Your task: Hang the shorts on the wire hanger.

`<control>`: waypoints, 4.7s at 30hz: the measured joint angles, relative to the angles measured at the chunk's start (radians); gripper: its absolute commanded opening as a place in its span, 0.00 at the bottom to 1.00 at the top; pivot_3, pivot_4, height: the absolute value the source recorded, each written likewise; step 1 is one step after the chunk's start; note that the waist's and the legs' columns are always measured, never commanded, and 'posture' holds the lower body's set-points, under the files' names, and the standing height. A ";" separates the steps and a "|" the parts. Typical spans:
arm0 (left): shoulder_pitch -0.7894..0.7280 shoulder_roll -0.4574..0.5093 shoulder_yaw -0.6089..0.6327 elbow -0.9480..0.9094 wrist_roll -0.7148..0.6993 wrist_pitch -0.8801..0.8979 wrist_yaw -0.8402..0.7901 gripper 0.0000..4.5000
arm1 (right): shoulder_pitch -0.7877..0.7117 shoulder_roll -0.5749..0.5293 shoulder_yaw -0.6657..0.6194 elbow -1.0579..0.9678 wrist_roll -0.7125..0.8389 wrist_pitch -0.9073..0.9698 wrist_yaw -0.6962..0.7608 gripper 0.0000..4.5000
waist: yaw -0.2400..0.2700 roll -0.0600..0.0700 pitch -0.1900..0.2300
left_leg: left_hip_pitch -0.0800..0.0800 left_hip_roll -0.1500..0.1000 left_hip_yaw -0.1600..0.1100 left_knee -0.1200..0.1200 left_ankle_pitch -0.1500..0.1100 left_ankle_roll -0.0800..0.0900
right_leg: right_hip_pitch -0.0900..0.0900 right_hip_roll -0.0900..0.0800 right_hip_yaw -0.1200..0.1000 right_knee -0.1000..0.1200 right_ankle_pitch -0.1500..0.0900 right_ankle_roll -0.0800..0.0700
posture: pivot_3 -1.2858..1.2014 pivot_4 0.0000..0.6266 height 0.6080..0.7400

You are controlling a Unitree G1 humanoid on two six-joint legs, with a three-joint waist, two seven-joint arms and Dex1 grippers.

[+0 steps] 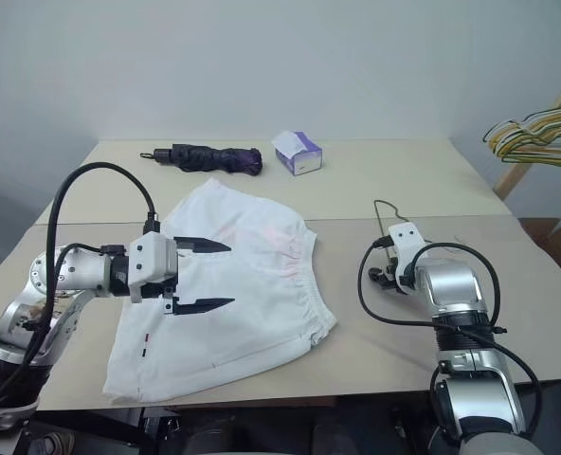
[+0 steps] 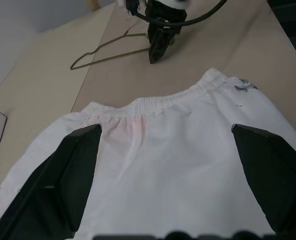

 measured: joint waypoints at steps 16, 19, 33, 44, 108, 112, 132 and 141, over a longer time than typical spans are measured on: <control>0.000 -0.005 0.001 -0.002 0.001 0.000 0.005 1.00 | -0.039 0.014 -0.003 0.105 -0.001 -0.021 -0.021 0.11 | -0.006 -0.005 -0.003 | 0.004 0.000 -0.001 0.000 0.000 0.000 | 0.006 0.000 -0.001 -0.003 0.001 0.002 | 0.51 0.00 1.00; 0.000 -0.005 0.002 -0.002 0.001 0.000 0.010 1.00 | -0.033 0.014 0.002 0.095 -0.005 -0.025 -0.030 0.01 | -0.007 -0.005 -0.003 | 0.004 0.000 -0.001 0.000 0.000 0.000 | 0.006 0.000 -0.001 -0.003 0.001 0.002 | 0.51 0.00 1.00; -0.235 -0.499 0.169 0.155 -0.217 0.591 0.548 1.00 | 0.191 0.032 0.042 -0.309 -0.032 -0.400 -0.060 0.01 | -0.016 -0.004 -0.003 | -0.002 -0.002 -0.013 0.000 0.000 0.001 | 0.002 0.000 0.000 -0.004 0.002 0.004 | 0.49 0.00 1.00; -0.243 -0.741 0.394 0.159 -0.587 0.748 0.827 1.00 | 0.312 0.136 0.066 -0.522 -0.011 -0.741 -0.043 0.01 | -0.012 -0.004 -0.003 | 0.001 -0.004 -0.015 0.000 0.000 0.001 | 0.006 0.000 -0.002 -0.005 0.002 0.003 | 0.49 0.00 1.00; -0.276 -0.306 0.356 0.171 -0.745 0.463 0.092 0.00 | 0.062 -0.325 0.049 -0.381 0.820 -0.220 0.748 0.99 | 0.004 -0.002 -0.001 | 0.001 -0.001 -0.011 -0.001 0.000 0.000 | 0.008 0.001 -0.006 -0.012 0.005 0.000 | 0.51 0.00 1.00; -0.305 -0.306 0.356 0.195 -0.762 0.460 0.037 0.00 | -0.011 -0.260 0.149 -0.334 0.760 -0.201 0.760 0.99 | 0.012 -0.002 -0.001 | -0.001 -0.001 -0.011 -0.001 0.000 0.000 | 0.007 0.001 -0.006 -0.012 0.005 0.001 | 0.51 0.00 1.00; -0.309 -0.364 0.311 0.207 -0.700 0.398 0.086 0.00 | -0.161 -0.157 0.142 -0.284 0.706 -0.128 0.712 0.47 | 0.015 -0.002 -0.001 | -0.003 -0.001 -0.011 -0.001 0.000 0.001 | 0.006 0.001 -0.007 -0.012 0.006 0.002 | 0.51 0.00 1.00; -0.309 -0.371 0.318 0.234 -0.698 0.397 0.099 0.00 | -0.169 -0.130 0.154 -0.285 0.671 -0.147 0.720 0.00 | 0.013 -0.002 -0.001 | -0.004 -0.001 -0.011 -0.001 0.000 0.001 | 0.006 0.001 -0.007 -0.012 0.006 0.002 | 0.51 0.00 1.00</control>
